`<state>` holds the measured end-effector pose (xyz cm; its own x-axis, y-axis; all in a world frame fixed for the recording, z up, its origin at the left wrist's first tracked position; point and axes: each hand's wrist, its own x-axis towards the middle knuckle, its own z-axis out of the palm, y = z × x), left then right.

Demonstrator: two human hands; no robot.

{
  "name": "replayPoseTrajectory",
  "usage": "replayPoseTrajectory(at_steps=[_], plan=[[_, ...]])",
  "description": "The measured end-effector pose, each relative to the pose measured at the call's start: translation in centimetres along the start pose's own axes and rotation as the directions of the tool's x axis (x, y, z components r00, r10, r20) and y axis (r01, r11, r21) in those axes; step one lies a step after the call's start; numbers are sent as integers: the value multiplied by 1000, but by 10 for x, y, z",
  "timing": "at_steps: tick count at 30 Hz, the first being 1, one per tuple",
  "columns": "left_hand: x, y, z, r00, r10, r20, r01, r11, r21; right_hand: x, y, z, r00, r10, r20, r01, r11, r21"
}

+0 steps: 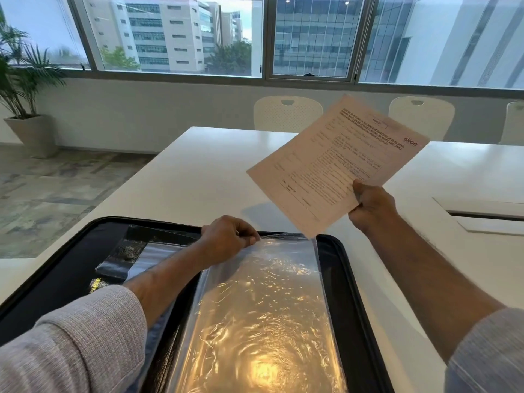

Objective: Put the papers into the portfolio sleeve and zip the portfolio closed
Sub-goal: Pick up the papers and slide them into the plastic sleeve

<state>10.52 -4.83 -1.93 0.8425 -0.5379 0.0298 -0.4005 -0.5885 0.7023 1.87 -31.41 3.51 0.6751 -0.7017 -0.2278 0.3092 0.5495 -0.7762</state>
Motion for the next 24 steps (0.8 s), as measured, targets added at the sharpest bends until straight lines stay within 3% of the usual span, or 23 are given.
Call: replayPoseTrajectory(at_steps=[5,8,16,21,24], plan=[[4,-2,4,995,45,-85,-42,999,32,0,9,14,997,-73,-10,73,996,60],[2,-3,8,982,135,-132,-115,982,153,1,14,17,997,-79,-2,79,995,61],[0,-3,9,916,333,-224,-274,927,255,5,20,22,993,-107,-53,112,990,90],[-1,2,6,936,304,-180,-258,935,242,4,26,30,991,-132,-22,134,988,77],[-1,2,5,935,284,-211,-233,943,236,0,34,34,987,-150,52,152,987,-52]])
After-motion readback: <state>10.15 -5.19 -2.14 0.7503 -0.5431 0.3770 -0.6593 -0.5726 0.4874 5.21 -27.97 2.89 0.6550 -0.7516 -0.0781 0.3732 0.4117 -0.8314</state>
